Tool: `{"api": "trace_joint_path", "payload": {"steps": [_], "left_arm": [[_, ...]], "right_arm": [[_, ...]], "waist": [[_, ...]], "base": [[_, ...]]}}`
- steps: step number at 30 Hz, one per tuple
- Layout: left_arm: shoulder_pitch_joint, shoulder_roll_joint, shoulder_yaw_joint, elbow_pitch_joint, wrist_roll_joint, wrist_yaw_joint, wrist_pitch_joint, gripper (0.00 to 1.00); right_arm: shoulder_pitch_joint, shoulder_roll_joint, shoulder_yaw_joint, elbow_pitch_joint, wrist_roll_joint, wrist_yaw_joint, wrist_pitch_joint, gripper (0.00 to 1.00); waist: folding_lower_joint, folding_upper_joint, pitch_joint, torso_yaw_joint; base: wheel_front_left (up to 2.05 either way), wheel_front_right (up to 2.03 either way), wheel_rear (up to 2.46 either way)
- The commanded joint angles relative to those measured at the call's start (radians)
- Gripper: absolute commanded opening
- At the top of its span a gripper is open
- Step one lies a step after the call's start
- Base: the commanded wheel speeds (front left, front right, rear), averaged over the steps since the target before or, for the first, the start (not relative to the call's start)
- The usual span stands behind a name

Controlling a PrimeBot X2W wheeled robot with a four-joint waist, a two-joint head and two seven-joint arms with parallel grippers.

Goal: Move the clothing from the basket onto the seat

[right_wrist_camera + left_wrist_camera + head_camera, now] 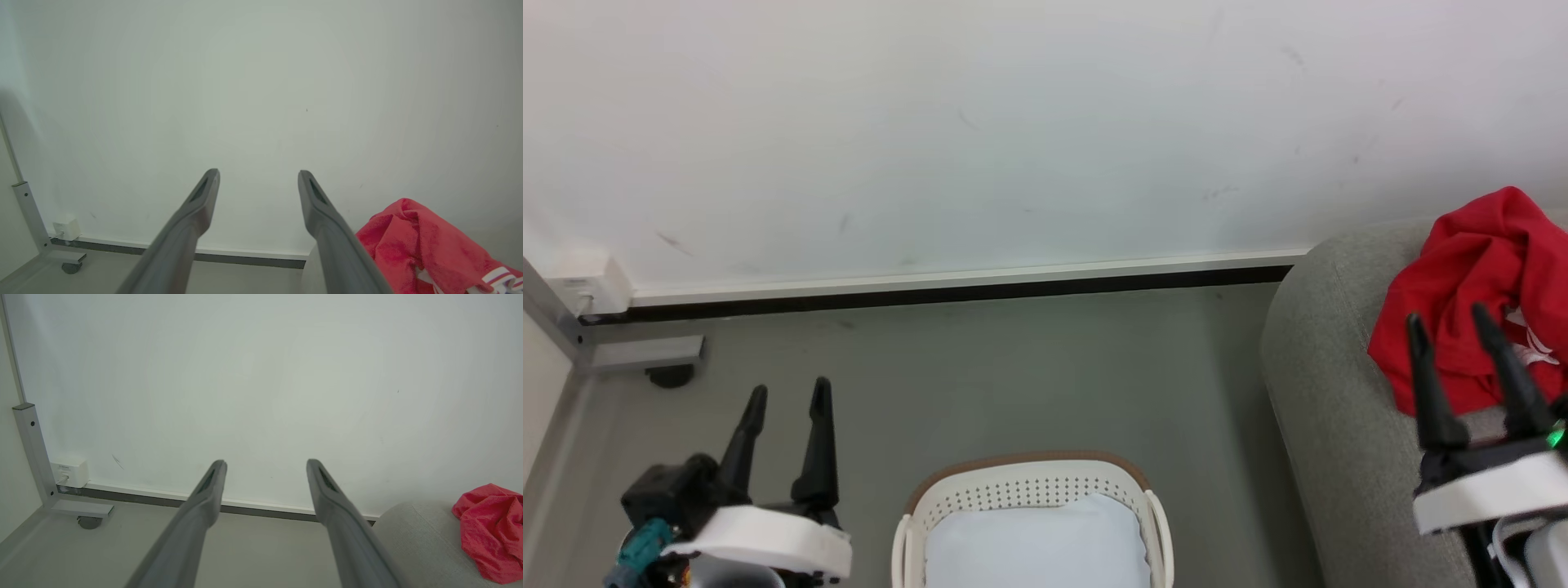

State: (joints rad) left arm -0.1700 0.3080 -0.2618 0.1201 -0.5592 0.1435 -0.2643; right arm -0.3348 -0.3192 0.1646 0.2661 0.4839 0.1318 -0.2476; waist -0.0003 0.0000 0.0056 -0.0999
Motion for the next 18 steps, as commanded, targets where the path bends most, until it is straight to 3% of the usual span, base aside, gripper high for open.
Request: {"api": "trace_joint_path", "payload": {"steps": [1, 9, 18], "left_arm": [[0.035, -0.012, 0.017, -0.008, 0.031, -0.008, 0.000, 1.00], [0.111, -0.117, 0.111, -0.020, 0.169, -0.086, 0.000, 1.00], [0.151, -0.212, 0.197, 0.040, 0.286, -0.199, 0.000, 1.00]], "right_arm": [[0.054, 0.027, -0.012, -0.028, -0.034, -0.002, -0.007, 1.00], [0.213, 0.179, -0.065, -0.086, -0.159, -0.002, -0.018, 1.00], [0.247, 0.243, -0.057, -0.060, -0.199, -0.002, -0.018, 1.00]], "waist": [[0.0003, 0.0000, -0.004, 0.011], [0.0003, 0.0000, -0.008, 0.043], [0.0003, 0.0000, -0.017, 0.044]], "base": [[0.00, 0.00, 0.00], [0.00, 0.00, 0.00], [0.00, 0.00, 0.00]]}}
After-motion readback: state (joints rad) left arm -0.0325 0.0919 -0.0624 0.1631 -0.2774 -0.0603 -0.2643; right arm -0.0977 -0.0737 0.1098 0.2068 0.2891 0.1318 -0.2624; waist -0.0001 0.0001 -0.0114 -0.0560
